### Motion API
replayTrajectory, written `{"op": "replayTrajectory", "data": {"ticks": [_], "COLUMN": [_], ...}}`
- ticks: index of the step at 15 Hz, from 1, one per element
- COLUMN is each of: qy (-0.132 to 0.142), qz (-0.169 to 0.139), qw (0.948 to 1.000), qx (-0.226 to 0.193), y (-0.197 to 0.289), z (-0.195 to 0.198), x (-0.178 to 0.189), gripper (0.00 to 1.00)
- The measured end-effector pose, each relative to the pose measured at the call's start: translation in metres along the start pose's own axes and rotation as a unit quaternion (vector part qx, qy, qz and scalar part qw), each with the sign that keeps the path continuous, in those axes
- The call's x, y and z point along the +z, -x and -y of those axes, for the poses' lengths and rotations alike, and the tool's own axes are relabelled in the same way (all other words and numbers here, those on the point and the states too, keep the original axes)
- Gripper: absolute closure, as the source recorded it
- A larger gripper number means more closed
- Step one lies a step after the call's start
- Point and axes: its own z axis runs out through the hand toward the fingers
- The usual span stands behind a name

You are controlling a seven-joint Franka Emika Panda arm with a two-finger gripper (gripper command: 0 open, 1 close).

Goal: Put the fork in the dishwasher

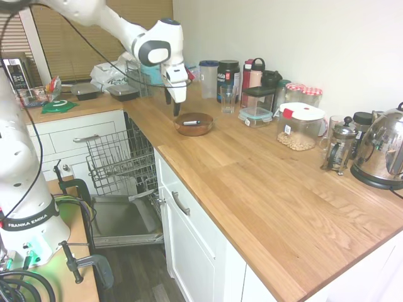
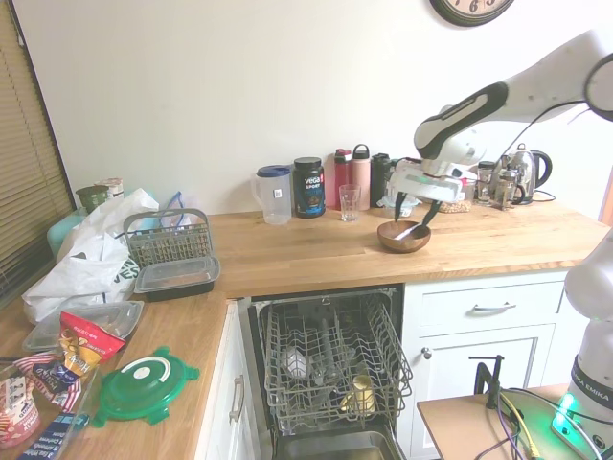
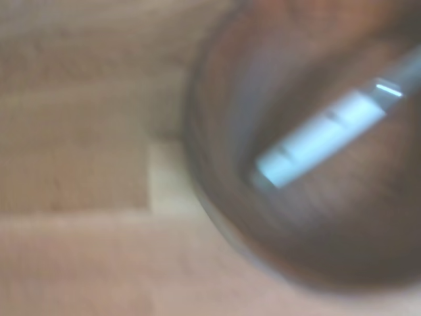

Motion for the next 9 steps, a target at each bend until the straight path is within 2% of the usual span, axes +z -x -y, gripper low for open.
{"op": "replayTrajectory", "data": {"ticks": [2, 5, 9], "qy": [0.005, 0.015, 0.043], "qz": [0.001, -0.024, -0.061], "qw": [0.9996, 0.9971, 0.9886], "qx": [0.027, 0.071, 0.131], "y": [-0.011, -0.023, -0.036], "z": [0.013, 0.018, 0.035], "x": [0.011, 0.013, 0.028], "gripper": [0.0, 0.0, 0.0]}}
